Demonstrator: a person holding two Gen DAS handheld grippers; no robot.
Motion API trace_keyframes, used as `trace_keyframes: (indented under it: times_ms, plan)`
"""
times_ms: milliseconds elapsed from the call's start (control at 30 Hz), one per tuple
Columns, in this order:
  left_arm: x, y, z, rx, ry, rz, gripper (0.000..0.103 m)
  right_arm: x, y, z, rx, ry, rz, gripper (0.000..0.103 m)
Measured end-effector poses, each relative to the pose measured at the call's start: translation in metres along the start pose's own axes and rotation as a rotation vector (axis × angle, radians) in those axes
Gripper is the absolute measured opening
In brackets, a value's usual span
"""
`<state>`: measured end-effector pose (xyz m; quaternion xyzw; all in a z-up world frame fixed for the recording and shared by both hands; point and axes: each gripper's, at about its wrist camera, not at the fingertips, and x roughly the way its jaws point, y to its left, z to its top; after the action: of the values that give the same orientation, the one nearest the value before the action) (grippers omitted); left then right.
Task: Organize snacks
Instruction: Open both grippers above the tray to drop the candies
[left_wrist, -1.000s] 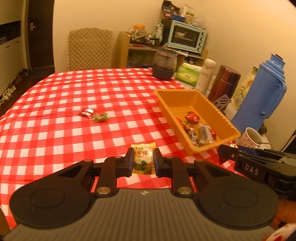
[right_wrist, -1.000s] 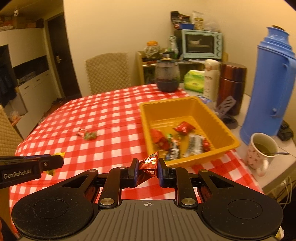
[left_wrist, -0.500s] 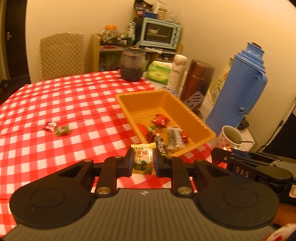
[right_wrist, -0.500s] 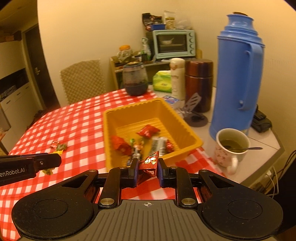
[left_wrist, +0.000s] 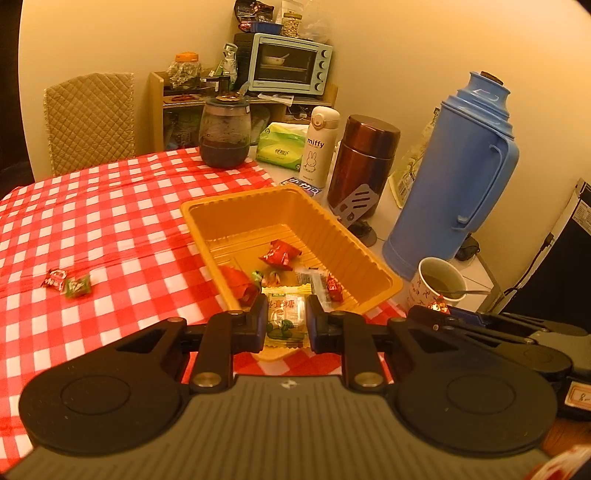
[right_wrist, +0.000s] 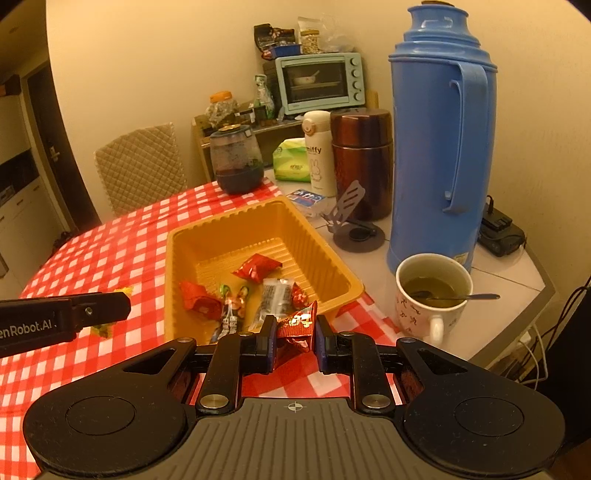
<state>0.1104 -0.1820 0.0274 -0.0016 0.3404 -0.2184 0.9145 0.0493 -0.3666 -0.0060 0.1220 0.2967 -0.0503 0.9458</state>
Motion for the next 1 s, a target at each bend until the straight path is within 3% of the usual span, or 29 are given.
trace_keyframes:
  times_ms: [367,1000]
  plan:
    - [0.043,0.005,0.013,-0.002,0.033,-0.001,0.019,0.038,-0.004,0.029,0.001,0.011,0.046,0.021]
    - [0.093,0.018,0.019,-0.019,0.070,-0.021,0.019,0.090,-0.007,0.043,0.006,0.053,0.042,0.021]
